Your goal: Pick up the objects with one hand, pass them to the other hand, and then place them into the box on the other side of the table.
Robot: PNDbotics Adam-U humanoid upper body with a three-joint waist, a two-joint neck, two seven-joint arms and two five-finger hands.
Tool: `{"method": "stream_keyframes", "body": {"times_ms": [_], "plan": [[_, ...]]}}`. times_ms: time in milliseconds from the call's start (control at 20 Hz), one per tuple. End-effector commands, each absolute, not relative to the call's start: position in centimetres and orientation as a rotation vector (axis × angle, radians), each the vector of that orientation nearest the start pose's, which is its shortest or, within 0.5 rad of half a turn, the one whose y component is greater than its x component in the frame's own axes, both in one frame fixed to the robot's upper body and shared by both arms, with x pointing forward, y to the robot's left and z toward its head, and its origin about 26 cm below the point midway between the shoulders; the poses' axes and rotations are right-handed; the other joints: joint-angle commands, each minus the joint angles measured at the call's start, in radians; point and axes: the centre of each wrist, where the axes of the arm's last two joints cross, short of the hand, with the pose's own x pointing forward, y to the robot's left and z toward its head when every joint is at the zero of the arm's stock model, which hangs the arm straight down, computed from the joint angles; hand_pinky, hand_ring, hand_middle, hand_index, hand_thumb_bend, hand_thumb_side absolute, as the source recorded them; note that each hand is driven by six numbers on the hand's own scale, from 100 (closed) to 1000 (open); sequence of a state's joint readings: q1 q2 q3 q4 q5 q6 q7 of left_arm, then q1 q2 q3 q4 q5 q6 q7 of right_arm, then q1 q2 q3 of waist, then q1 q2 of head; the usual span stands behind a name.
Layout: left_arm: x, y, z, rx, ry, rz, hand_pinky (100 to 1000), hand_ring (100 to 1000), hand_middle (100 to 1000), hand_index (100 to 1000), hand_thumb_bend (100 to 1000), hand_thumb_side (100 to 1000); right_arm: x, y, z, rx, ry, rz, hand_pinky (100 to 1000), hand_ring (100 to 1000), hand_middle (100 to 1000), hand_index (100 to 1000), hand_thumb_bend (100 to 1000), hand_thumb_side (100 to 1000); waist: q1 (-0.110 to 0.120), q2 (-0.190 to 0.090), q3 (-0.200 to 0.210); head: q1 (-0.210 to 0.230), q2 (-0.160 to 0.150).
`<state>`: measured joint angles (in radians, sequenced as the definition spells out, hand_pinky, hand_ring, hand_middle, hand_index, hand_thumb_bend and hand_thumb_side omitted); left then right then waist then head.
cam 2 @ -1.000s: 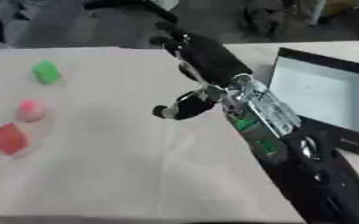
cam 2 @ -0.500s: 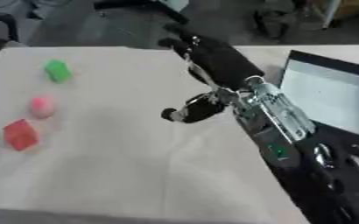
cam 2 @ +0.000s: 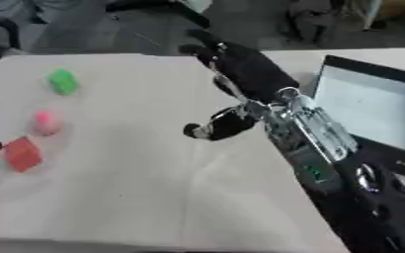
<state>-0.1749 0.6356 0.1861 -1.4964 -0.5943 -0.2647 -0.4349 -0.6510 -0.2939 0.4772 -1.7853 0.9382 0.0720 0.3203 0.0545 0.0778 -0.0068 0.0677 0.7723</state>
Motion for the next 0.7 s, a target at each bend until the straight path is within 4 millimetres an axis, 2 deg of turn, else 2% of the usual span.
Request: {"method": "stream_keyframes", "body": {"times_ms": [50,200,400,700], "plan": [[32.4,44.5,11.7,0.843,-1.156,-1.375,655,614,652,793,759,476,32.6,-11.1,21.7,1.081,2.708,-2.104,761,820,1000,947,637,324,0.002,-0.017,-0.002,0.01,-0.002],[33.7,45.0,10.2,0.9,-1.064,-1.331,641,601,634,779,724,444,32.6,-11.1,21.7,1.076,2.713,-2.107,761,819,1000,947,637,326,0.001,-0.018,-0.007,0.013,-0.002],[34.8,45.0,9.2,0.976,-1.055,-1.248,632,590,621,771,705,431,32.6,-11.1,21.7,1.071,2.721,-2.103,760,818,1000,947,638,328,-0.001,-0.019,-0.011,0.015,-0.002],[35.3,44.6,8.1,0.943,-1.026,-1.254,622,576,598,743,639,392,32.5,-11.1,21.7,1.064,2.729,-2.099,759,818,1000,947,638,330,-0.001,-0.018,-0.013,0.018,-0.002]]}}
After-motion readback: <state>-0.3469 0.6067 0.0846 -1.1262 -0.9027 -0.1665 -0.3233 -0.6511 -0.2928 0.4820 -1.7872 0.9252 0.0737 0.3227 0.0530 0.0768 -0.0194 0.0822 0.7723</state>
